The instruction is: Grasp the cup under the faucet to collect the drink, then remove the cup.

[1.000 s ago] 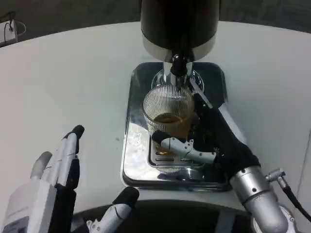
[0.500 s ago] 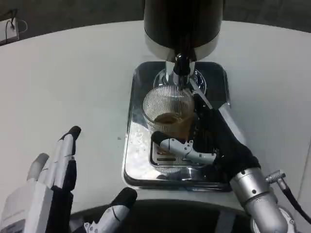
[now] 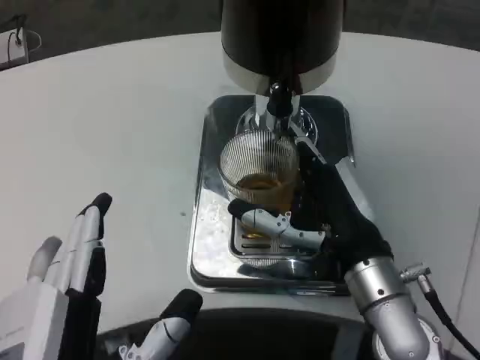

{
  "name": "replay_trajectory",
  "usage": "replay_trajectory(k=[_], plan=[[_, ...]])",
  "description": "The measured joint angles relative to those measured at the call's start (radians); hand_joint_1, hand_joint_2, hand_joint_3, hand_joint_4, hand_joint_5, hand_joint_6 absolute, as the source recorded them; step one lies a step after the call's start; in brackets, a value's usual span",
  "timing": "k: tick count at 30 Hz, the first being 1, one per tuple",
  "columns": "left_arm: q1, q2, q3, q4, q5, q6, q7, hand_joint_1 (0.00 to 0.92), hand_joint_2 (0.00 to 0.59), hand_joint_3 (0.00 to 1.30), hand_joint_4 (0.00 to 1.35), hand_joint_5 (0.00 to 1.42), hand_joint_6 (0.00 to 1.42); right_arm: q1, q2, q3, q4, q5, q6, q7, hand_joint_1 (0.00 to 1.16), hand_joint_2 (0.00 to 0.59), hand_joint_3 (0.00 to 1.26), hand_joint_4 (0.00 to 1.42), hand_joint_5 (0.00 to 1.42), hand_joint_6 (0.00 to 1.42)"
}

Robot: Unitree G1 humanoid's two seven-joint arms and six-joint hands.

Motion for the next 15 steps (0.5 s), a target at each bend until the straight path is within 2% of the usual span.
replay_trajectory(k=[4, 7, 8, 10, 12, 15], plan=[[0.007, -0.003, 0.005, -0.01, 0.001, 0.0, 0.0, 0.0, 0.149, 0.0, 0.0, 0.07, 0.0, -0.014, 0.009, 0.0, 0.006, -0.002, 0.014, -0.011, 0.9, 0.154, 0.2, 0.37, 0.4, 0.44], [0.014, -0.006, 0.009, -0.012, 0.001, 0.0, 0.0, 0.0, 0.149, 0.0, 0.0, 0.07, 0.0, -0.018, 0.016, 0.001, 0.011, -0.002, 0.015, -0.019, 0.94, 0.158, 0.25, 0.43, 0.45, 0.55], [0.02, -0.008, 0.013, -0.016, 0.001, 0.0, 0.0, 0.0, 0.149, 0.0, 0.0, 0.07, 0.0, -0.019, 0.02, 0.002, 0.014, -0.004, 0.015, -0.025, 0.96, 0.16, 0.28, 0.46, 0.52, 0.74], [0.028, -0.009, 0.022, -0.02, 0.001, 0.001, 0.0, 0.0, 0.149, 0.0, 0.0, 0.07, 0.0, -0.023, 0.026, 0.002, 0.02, -0.004, 0.015, -0.037, 1.03, 0.182, 0.37, 0.54, 0.65, 1.03], [0.028, -0.01, 0.023, -0.023, 0.002, 0.001, 0.0, 0.0, 0.149, 0.0, 0.0, 0.07, 0.0, -0.027, 0.031, 0.002, 0.027, -0.007, 0.016, -0.055, 1.1, 0.199, 0.46, 0.61, 0.75, 1.2], [0.027, -0.01, 0.025, -0.027, 0.003, 0.002, -0.002, 0.0, 0.148, 0.0, 0.0, 0.06, 0.0, -0.032, 0.042, 0.002, 0.028, -0.015, 0.015, -0.076, 1.13, 0.189, 0.57, 0.69, 0.86, 1.32]])
